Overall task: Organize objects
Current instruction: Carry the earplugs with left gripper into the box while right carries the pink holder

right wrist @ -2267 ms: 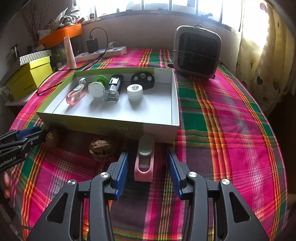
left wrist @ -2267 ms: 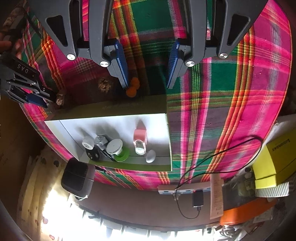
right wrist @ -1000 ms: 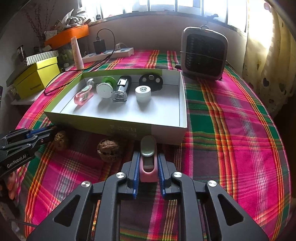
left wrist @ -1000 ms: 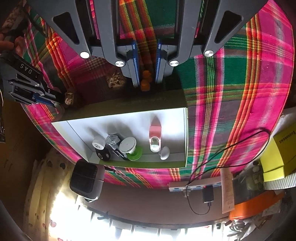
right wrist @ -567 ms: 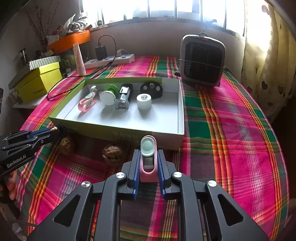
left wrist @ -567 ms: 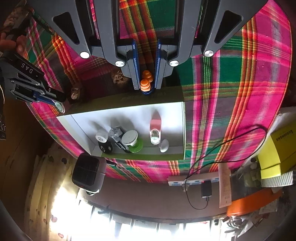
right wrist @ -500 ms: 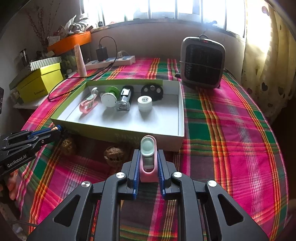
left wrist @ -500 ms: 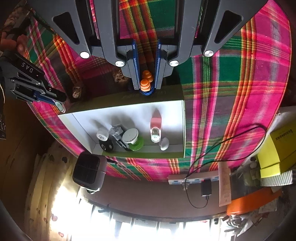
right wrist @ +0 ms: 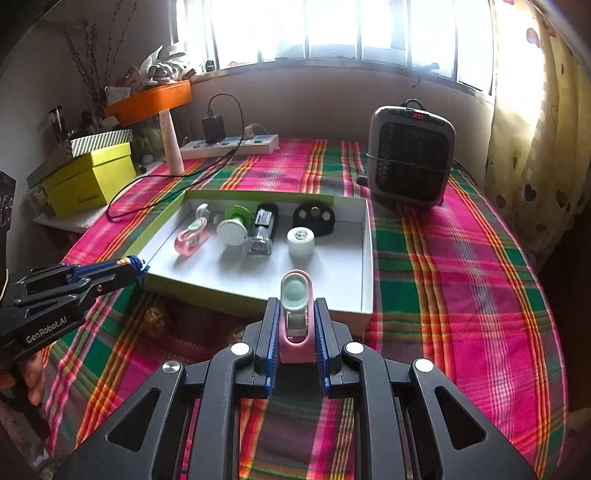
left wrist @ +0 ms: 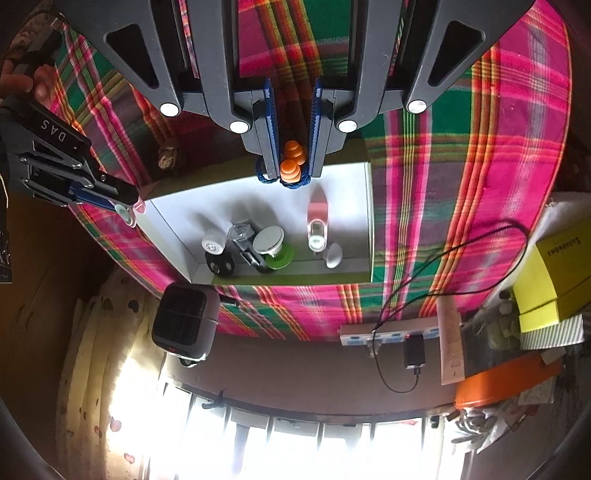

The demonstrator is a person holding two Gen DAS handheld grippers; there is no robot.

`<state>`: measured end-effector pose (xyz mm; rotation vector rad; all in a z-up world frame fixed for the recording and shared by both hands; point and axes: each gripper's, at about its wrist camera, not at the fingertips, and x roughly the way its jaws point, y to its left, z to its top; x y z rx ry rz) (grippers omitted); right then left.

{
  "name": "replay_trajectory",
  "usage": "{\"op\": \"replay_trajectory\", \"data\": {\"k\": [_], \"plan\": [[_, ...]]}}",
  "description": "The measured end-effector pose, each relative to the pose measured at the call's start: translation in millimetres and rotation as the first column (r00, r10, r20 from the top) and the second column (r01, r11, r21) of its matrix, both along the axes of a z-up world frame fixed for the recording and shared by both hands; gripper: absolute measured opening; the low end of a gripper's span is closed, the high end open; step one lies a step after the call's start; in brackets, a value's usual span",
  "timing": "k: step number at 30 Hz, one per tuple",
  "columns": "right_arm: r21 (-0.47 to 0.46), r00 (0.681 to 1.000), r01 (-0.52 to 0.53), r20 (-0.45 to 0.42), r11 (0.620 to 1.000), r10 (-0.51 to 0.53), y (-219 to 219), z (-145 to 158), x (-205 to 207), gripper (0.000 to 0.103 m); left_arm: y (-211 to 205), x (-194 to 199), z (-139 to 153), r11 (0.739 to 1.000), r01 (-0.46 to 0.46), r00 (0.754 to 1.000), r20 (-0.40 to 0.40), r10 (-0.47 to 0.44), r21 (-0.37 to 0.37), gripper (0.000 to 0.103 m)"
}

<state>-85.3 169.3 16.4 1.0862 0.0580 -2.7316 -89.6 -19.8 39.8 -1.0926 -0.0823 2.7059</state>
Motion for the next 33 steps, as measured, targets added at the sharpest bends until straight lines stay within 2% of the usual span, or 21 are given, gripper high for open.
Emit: {"op": "replay_trajectory", "data": {"k": [9, 24, 33], "plan": [[-0.013, 0.999, -0.035, -0.002, 0.999, 0.035, -12, 3, -17, 0.018, 2, -15, 4, 1.000, 0.000, 1.000, -0.014, 0.000, 0.006, 0.014], [-0.028, 0.994, -0.097, 0.049, 0.995, 0.098, -35, -9, -57, 0.018, 5, -50, -12, 1.000, -0.006, 0.999, 0.044, 0.007, -0.005, 0.014], [-0.015, 0.992, -0.095, 0.086, 0.995, 0.095, -38, -21, -71, 0.018, 5, -62, -23, 1.000, -0.010, 0.997, 0.076, 0.011, -0.013, 0.014]]}}
